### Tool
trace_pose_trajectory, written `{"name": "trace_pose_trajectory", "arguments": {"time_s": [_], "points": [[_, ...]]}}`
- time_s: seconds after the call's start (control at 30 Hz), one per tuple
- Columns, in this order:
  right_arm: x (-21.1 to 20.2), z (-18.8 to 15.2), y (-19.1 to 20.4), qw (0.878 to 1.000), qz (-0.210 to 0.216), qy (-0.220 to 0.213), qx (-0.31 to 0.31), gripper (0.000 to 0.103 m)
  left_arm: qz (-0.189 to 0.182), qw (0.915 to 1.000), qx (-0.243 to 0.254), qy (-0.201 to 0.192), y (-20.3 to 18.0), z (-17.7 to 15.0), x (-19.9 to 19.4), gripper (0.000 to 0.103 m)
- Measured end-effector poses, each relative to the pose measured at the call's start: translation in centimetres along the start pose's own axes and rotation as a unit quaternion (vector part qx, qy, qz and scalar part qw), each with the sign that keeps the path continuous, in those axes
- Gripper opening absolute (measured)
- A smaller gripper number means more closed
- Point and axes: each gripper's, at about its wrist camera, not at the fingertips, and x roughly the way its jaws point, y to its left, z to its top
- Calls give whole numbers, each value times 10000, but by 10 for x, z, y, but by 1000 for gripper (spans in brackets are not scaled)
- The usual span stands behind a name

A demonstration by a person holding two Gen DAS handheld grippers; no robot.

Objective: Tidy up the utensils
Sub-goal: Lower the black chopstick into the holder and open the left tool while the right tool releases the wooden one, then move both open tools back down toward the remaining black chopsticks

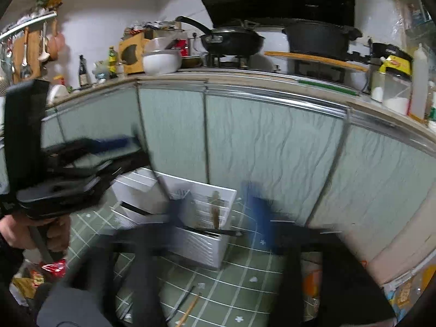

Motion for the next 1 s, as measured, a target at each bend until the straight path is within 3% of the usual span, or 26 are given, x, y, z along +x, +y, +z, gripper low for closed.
{"name": "trace_pose_trajectory", "arguments": {"time_s": [0.07, 0.13, 0.57, 0.83, 1.0], "points": [[-7, -5, -1, 10000, -27, -7, 5, 85, -15, 10000, 14, -39, 3, -4, -11, 97], [-16, -9, -2, 10000, -83, -24, 13, 95, 119, 9999, 67, 53, 2, -7, -19, 98], [-68, -49, 22, 9999, -95, 35, -79, 95, 648, 9963, 548, 124, -6, -46, -90, 99], [-91, -77, 36, 10000, -38, 31, 26, 95, 711, 9949, 701, 172, -9, -71, -122, 99], [-99, -92, 44, 10000, -29, 18, 24, 95, 747, 9956, 537, 150, -2, -87, -138, 99]]}}
